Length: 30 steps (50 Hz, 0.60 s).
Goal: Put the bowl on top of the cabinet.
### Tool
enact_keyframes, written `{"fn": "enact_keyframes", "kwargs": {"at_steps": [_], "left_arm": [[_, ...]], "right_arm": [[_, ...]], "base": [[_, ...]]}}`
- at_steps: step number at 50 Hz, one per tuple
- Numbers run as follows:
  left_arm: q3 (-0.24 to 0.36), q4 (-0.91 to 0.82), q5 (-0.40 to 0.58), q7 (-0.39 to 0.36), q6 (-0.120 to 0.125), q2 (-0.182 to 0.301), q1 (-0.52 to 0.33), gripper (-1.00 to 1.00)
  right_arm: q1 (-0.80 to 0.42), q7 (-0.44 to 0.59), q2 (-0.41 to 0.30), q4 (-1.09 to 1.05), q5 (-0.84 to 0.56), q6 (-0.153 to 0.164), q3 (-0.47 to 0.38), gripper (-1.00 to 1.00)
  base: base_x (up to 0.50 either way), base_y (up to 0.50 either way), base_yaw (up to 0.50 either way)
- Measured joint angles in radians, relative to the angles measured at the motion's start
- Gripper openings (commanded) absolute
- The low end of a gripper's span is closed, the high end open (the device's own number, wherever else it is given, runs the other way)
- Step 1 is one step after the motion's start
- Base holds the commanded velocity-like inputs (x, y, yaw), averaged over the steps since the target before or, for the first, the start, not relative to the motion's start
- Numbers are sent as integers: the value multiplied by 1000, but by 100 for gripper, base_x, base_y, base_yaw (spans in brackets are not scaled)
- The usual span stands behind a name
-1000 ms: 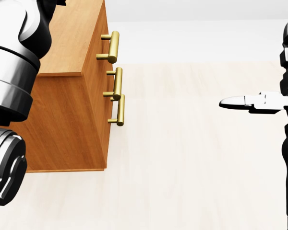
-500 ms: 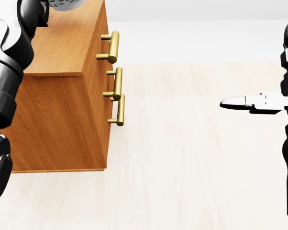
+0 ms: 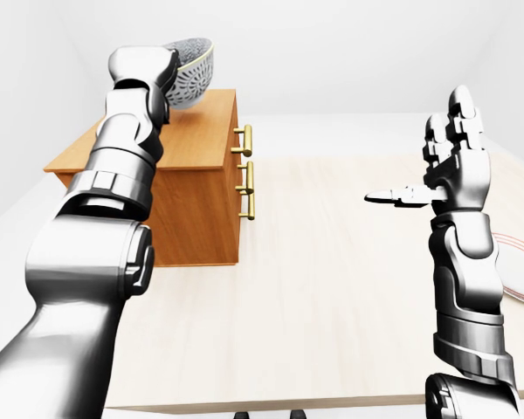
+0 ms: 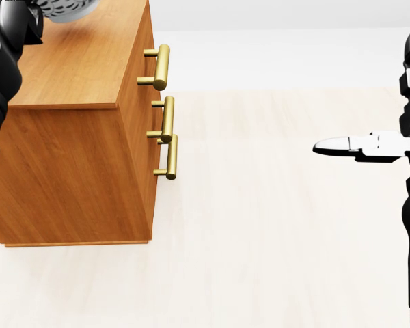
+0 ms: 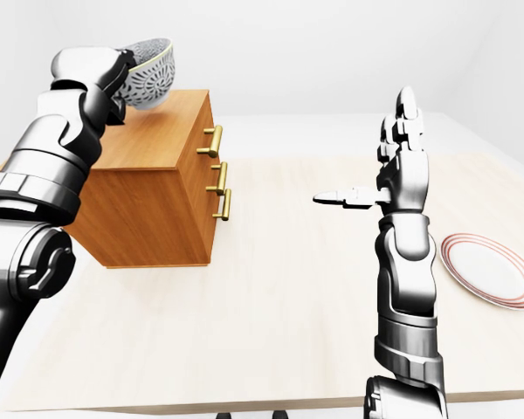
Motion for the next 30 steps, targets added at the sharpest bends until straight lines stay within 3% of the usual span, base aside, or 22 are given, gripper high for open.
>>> {"fn": "enact_keyframes", "kwargs": {"at_steps": [30], "left_arm": [[18, 34, -30, -3, 0, 37, 23, -100]], "right_arm": [[2, -1, 0, -5, -1, 0, -1, 100]], "base": [[0, 0, 0]]}}
